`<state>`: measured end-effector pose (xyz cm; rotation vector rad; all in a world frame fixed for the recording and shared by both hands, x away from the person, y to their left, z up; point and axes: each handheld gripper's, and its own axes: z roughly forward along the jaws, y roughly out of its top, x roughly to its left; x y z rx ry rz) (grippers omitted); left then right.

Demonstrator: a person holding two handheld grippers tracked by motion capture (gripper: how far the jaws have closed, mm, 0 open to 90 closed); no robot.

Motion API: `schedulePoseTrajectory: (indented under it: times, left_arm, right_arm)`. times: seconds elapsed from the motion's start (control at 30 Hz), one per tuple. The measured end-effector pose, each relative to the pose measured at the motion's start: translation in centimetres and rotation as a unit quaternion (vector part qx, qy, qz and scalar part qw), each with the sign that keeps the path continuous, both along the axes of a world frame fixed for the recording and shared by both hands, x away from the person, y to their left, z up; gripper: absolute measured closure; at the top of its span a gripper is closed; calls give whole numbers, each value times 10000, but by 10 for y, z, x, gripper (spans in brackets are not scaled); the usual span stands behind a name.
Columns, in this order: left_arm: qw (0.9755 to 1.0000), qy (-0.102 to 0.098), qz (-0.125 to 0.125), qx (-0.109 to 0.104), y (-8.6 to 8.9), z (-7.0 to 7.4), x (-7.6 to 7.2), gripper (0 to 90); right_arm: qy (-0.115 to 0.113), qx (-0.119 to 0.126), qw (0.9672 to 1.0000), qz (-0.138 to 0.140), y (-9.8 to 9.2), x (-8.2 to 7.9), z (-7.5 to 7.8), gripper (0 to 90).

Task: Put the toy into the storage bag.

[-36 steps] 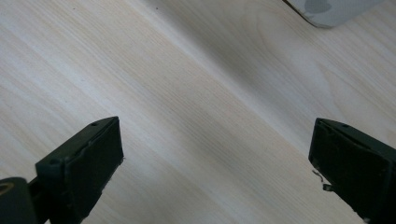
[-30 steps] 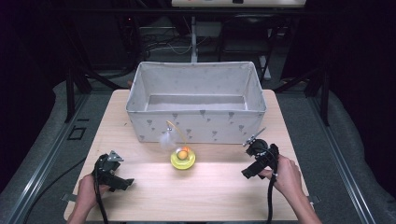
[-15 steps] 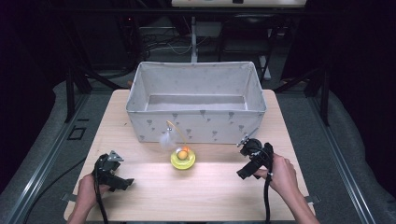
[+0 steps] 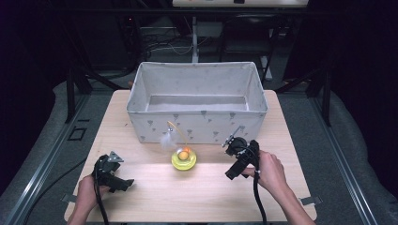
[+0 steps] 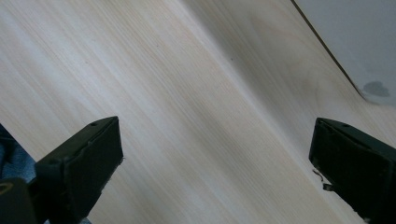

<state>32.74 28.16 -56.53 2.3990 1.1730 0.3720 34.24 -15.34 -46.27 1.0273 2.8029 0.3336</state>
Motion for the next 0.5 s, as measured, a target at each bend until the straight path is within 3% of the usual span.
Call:
schedulePoseTrajectory:
  times: [0.5]
  left_arm:
    - [10000,41,-13,14,0,-1,1,3]
  right_arm:
    - [134,177,9981,568,47,11,8,4]
